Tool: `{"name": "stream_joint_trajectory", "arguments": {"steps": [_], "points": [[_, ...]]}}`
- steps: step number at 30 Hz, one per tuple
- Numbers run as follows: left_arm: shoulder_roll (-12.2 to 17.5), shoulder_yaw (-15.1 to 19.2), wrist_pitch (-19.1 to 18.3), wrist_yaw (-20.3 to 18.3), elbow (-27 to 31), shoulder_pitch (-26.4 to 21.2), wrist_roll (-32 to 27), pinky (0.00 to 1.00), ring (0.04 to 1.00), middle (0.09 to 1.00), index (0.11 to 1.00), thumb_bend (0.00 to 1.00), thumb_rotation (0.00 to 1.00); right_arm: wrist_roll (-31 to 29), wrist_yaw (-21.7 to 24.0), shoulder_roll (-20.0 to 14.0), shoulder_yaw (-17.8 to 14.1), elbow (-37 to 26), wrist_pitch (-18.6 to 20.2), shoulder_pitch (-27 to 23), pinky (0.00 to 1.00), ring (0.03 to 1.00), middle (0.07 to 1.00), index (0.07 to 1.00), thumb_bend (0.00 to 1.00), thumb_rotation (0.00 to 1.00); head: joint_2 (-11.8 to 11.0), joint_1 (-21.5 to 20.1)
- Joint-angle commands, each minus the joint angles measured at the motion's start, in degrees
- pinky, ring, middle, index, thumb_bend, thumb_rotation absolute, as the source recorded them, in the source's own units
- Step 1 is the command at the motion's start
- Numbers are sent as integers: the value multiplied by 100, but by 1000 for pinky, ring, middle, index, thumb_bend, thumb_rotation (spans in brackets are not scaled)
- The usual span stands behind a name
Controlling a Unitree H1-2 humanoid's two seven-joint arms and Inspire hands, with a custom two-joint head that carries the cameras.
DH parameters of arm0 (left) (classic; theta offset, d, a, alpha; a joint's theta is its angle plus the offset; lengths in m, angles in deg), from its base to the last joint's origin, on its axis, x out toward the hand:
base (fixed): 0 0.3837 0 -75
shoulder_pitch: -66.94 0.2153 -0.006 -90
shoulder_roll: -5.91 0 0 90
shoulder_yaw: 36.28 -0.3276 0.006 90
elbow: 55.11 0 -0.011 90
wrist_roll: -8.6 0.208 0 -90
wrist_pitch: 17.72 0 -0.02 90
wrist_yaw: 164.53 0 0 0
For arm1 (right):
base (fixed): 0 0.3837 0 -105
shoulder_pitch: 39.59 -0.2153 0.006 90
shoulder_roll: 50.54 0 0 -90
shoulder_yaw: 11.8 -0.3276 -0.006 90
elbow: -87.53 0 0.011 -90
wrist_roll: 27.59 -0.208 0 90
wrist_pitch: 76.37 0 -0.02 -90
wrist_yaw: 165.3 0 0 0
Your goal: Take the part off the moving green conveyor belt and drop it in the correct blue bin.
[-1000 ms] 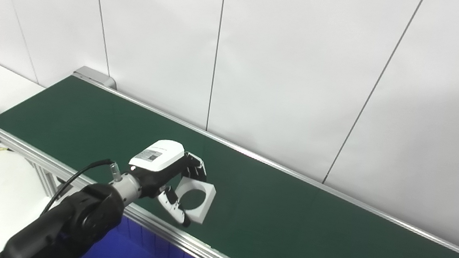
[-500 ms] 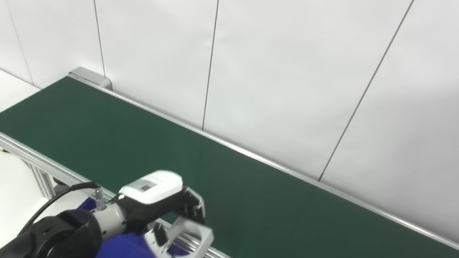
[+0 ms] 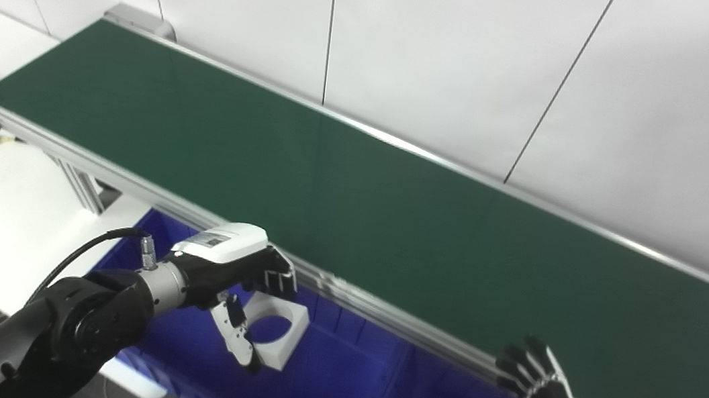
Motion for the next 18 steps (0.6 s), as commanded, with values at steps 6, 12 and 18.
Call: {"name": "stream_joint_trajectory", "arguments": {"steps": [6, 12, 18], "points": [[-95, -154, 496, 665, -720, -33, 295, 550, 424, 426, 528, 516, 0, -151, 110, -10, -45, -304, 137, -84, 708, 766, 815, 890, 645, 641, 123, -30], [-282, -261, 603, 1114, -1272, -74, 518, 593, 434, 425, 526, 516, 0, -109, 106, -21, -49, -352, 166, -74, 709, 768, 817, 888, 649, 644, 146, -80], [-385, -350, 997, 1730, -1800, -105, 742, 558, 447, 425, 520, 518, 0, -71, 93, -21, -49, -352, 165, -68, 705, 766, 814, 888, 647, 647, 136, -106]]}}
